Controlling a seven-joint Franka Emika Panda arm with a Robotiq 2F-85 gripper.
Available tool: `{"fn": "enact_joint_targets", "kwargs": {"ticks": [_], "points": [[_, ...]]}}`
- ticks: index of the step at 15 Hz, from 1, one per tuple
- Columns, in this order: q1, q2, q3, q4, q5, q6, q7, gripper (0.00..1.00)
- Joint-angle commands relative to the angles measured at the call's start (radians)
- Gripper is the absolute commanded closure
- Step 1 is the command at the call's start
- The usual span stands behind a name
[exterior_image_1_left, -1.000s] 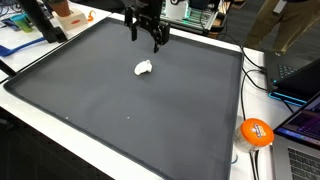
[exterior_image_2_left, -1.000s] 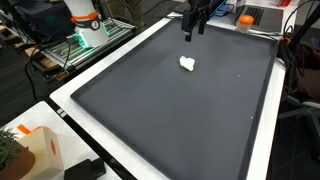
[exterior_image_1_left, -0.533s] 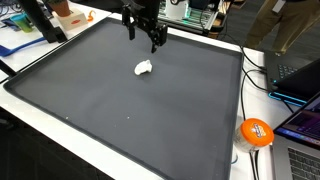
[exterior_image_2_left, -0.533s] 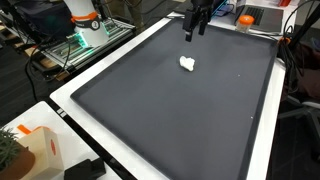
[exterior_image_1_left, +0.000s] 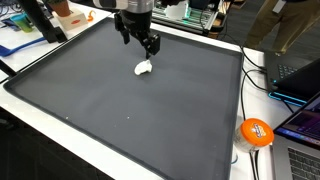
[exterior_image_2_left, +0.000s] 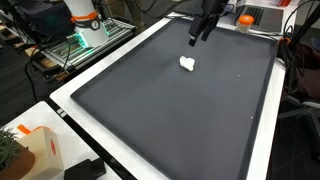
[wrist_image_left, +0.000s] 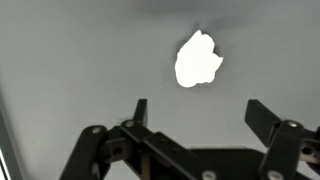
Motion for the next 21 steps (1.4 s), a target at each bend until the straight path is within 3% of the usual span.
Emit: {"fn": "enact_joint_targets", "kwargs": {"ticks": [1,6,9,14,21], "points": [[-0.002,0.02,-0.001,0.024,0.011,-0.011,-0.002,0.0],[-0.019,0.079,-0.003,0.089,0.039,-0.033,-0.012,0.0],[-0.059,0.11,0.009,0.141,0.096,-0.07,-0.095,0.0],[-0.115,0.18,0.006,0.263,0.177,-0.222,-0.193,0.0],[-0.132,0.277,-0.012,0.381,0.228,-0.325,-0.135,0.0]]}}
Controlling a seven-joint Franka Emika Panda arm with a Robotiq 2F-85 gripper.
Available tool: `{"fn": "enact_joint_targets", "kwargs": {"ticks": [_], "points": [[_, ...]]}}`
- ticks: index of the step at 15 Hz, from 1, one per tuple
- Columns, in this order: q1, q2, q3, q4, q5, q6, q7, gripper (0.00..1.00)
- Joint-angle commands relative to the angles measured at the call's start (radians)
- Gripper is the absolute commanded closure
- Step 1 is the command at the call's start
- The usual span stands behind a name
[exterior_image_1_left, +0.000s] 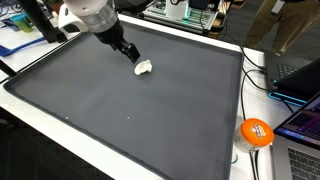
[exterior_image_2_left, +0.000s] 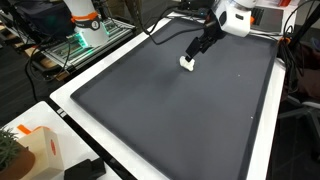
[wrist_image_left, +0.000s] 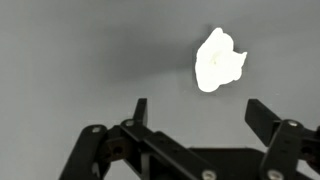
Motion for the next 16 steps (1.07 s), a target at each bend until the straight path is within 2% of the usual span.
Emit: {"fn": "enact_joint_targets", "kwargs": {"ticks": [1,5,12,13,16], "points": [[-0.009,0.063,0.0,0.084,0.059,-0.076,0.036,0.0],[-0.008,0.108,-0.011,0.134,0.09,-0.08,0.097,0.0],[-0.061,0.208,-0.009,0.248,0.222,-0.232,0.15,0.0],[-0.042,0.169,-0.019,0.19,0.189,-0.178,0.126,0.0],[-0.043,0.175,-0.02,0.197,0.19,-0.182,0.126,0.0]]}}
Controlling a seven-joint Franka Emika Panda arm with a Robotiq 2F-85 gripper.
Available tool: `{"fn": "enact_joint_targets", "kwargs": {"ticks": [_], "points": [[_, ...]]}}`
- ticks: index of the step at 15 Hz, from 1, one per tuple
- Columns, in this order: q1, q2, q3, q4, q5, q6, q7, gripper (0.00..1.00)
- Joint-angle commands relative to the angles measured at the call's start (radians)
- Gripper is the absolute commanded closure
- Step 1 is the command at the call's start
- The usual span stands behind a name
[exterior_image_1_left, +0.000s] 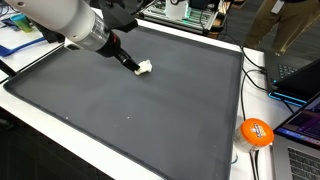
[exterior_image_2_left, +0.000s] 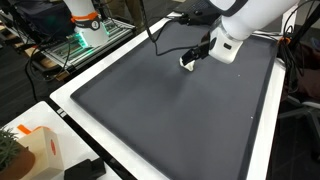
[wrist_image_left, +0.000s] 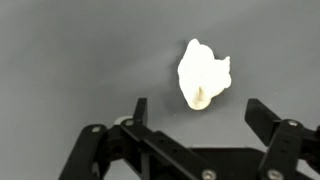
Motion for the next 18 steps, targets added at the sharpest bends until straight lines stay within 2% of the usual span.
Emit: {"fn": "enact_joint_targets", "kwargs": {"ticks": [1,8,15,18], "points": [[0.005,0.009,-0.005,0.008,0.015,0.009,0.01,0.0],[-0.026,0.086,-0.007,0.088,0.081,-0.02,0.073,0.0],[-0.084,0.177,0.014,0.185,0.123,-0.104,-0.007,0.0],[-0.097,0.209,0.02,0.226,0.137,-0.183,-0.028,0.0]]}}
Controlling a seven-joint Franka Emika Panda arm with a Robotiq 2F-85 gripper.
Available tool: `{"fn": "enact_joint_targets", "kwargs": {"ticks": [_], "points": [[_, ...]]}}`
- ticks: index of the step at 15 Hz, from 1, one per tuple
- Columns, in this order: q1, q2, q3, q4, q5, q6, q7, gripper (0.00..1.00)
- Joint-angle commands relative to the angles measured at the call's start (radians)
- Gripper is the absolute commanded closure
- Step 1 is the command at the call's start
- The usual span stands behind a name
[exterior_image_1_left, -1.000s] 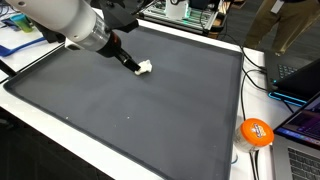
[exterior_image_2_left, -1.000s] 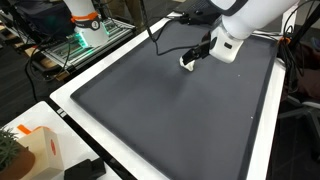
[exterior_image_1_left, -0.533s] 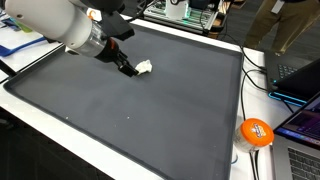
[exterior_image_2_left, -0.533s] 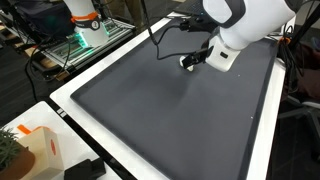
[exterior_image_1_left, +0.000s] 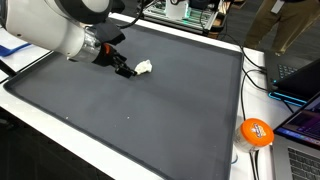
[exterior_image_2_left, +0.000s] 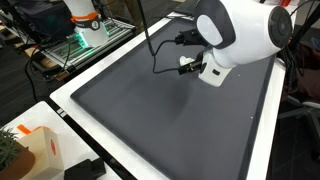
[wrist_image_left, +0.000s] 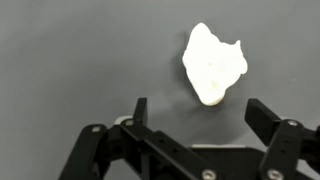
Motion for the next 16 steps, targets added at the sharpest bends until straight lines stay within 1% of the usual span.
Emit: {"fn": "enact_joint_targets", "kwargs": {"ticks": [1,5,10,16], "points": [[-0.029,0.06,0.019,0.085,0.033,-0.112,-0.025,0.0],[-0.03,0.094,0.017,0.135,0.043,-0.185,-0.009,0.0],[-0.052,0.109,0.049,0.168,0.115,-0.173,-0.049,0.0],[-0.048,0.132,0.061,0.191,0.13,-0.175,-0.061,0.0]]}}
